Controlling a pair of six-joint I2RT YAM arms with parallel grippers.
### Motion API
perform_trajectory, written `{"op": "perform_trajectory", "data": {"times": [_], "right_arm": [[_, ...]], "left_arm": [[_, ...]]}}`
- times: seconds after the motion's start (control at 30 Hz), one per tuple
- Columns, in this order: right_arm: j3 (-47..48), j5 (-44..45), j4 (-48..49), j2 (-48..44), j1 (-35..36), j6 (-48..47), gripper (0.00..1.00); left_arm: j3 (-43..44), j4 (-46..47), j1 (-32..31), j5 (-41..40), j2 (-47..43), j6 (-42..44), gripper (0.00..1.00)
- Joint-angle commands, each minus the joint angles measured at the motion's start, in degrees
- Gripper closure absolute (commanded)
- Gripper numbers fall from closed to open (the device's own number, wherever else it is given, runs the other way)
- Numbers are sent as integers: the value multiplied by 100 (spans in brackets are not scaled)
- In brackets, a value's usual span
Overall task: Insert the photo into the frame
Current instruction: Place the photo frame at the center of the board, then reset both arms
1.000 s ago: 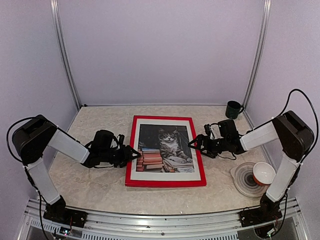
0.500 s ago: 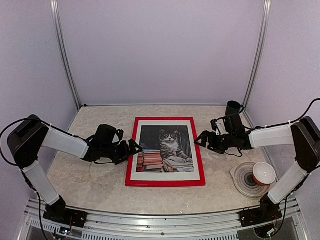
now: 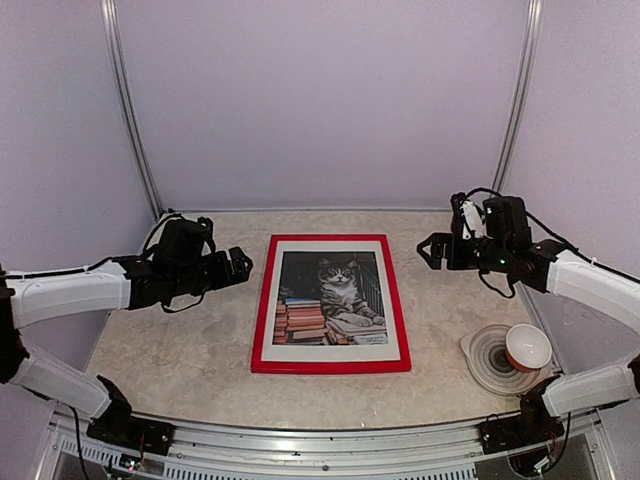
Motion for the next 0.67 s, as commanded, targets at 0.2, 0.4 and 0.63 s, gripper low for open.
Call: {"op": "perform_trajectory", "data": {"times": [0.2,0.4,0.63], "right_arm": [[-614,917,296,-2223,-17,-1020,1],[-944,1217,332,-2928,-3,-1030,1],[-890,1636,262,-3056,-6,-993,1]], "left_arm": [[-252,-575,410,-1860,-2564,1130,1],[-706,-483,454,-1984,-3477,1034,1],[-626,-538,454,-1945,-3383,1053,1]]}}
